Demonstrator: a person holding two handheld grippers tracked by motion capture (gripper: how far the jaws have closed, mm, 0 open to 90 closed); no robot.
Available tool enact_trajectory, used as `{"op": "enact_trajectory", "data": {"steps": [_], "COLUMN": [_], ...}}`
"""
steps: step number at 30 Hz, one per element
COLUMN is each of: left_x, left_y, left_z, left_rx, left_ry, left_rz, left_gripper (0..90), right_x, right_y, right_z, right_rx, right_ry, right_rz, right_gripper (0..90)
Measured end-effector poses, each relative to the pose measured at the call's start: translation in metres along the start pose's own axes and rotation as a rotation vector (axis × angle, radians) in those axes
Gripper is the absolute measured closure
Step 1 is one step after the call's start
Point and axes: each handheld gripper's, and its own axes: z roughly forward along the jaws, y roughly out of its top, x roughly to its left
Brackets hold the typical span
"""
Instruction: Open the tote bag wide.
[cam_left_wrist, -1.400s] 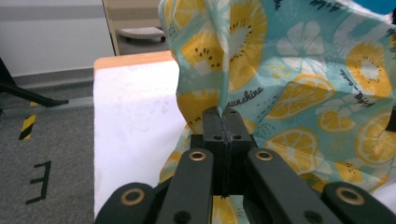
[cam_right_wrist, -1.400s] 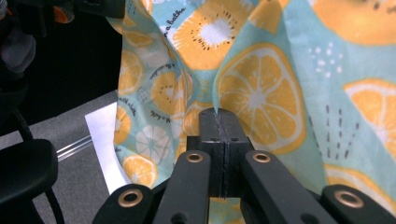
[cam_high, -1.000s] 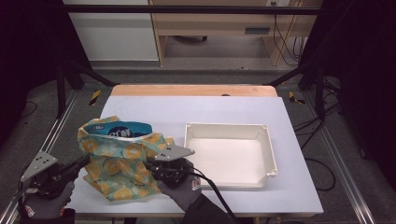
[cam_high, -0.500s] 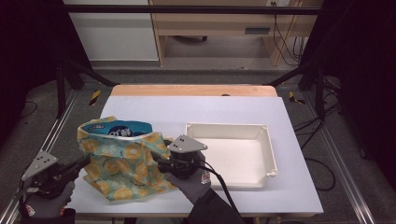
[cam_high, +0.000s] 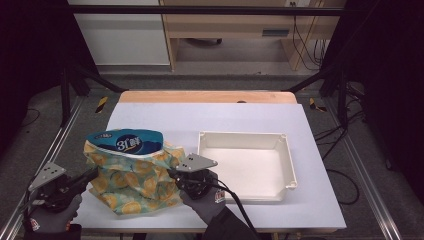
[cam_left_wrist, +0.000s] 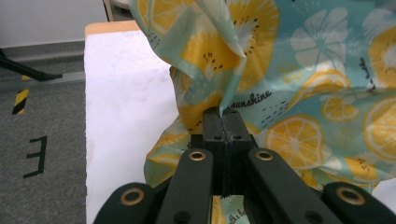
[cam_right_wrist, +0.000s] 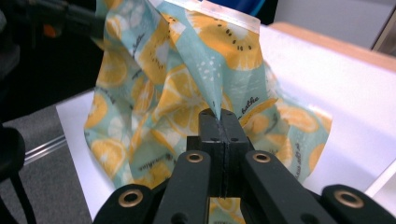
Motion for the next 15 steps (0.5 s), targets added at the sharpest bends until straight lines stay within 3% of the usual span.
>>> {"op": "enact_trajectory", "data": {"steps": [4, 6, 15], "left_x": [0.002, 0.003, 0.003], "left_y": [0.000, 0.002, 0.025], "left_z": [0.000, -0.004, -0.032], "left_rx": [-0.001, -0.020, -0.176], "left_ry": [-0.002, 0.007, 0.025], "left_rz": [-0.007, -0.014, -0.004], "left_gripper": [85.3, 78.5, 55.1], "right_x": [0.000, 0.000, 0.001], "right_y": [-0.007, -0.008, -0.009], "right_z": [0.005, 0.006, 0.005], "right_rx": [0.017, 0.015, 0.009], "right_ry": [0.003, 0.004, 0.004], "right_rz": [0.011, 0.013, 0.017], "right_gripper": [90.0, 90.0, 90.0]}}
